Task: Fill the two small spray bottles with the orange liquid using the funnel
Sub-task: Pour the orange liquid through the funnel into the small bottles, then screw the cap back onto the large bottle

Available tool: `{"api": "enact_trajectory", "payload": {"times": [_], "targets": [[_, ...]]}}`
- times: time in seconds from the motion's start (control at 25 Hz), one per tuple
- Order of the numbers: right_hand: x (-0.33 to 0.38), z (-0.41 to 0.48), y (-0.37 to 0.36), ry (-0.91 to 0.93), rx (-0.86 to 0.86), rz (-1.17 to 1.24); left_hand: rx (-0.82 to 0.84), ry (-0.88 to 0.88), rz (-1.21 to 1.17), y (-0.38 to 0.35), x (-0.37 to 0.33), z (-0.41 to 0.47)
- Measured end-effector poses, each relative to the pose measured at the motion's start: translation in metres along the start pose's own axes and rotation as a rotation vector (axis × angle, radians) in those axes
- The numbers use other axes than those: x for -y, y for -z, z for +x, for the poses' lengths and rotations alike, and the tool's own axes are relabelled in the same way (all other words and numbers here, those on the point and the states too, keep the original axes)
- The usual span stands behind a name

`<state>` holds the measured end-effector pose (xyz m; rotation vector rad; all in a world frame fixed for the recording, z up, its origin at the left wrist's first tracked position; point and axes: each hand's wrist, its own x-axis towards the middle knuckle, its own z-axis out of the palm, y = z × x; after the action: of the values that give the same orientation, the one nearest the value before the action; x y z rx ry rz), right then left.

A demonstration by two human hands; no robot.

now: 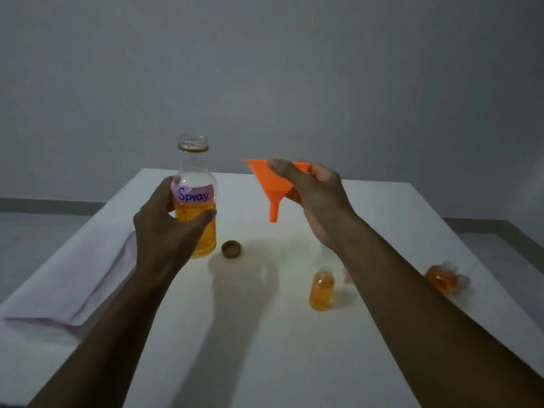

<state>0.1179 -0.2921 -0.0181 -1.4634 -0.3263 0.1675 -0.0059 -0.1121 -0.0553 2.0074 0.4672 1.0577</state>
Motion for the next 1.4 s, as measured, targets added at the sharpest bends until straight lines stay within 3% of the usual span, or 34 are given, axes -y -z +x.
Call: {"api": "enact_trajectory", "payload": {"times": [0.16, 0.28, 0.56, 0.92, 1.2, 1.32, 1.4], "targets": [[-0.039, 0.043, -0.064, -0.2, -0.045, -0.231, -0.117, 0.156, -0.041, 0.007, 0.046, 0.015], [-0.062, 0.057, -0.075, -0.297, -0.056, -0.469, -0.13, 0.18, -0.094, -0.003, 0.062, 0.018], [-0.105, 0.068, -0.088, -0.261, -0.033, -0.702, -0.094, 0.166, -0.164, -0.024, 0.068, 0.02], [-0.117, 0.06, -0.099, -0.124, -0.089, -0.834, -0.069, 0.226, -0.137, -0.032, 0.074, 0.016], [-0.119, 0.056, -0.088, -0.159, -0.071, -0.808, -0.007, 0.219, -0.164, -0.029, 0.085, 0.016], [-0.12, 0.045, -0.083, -0.123, -0.169, -0.672, 0.083, 0.26, -0.158, -0.025, 0.093, 0.013], [-0.122, 0.027, -0.079, 0.017, -0.284, -0.597, 0.133, 0.295, -0.143, -0.023, 0.098, 0.01]]}}
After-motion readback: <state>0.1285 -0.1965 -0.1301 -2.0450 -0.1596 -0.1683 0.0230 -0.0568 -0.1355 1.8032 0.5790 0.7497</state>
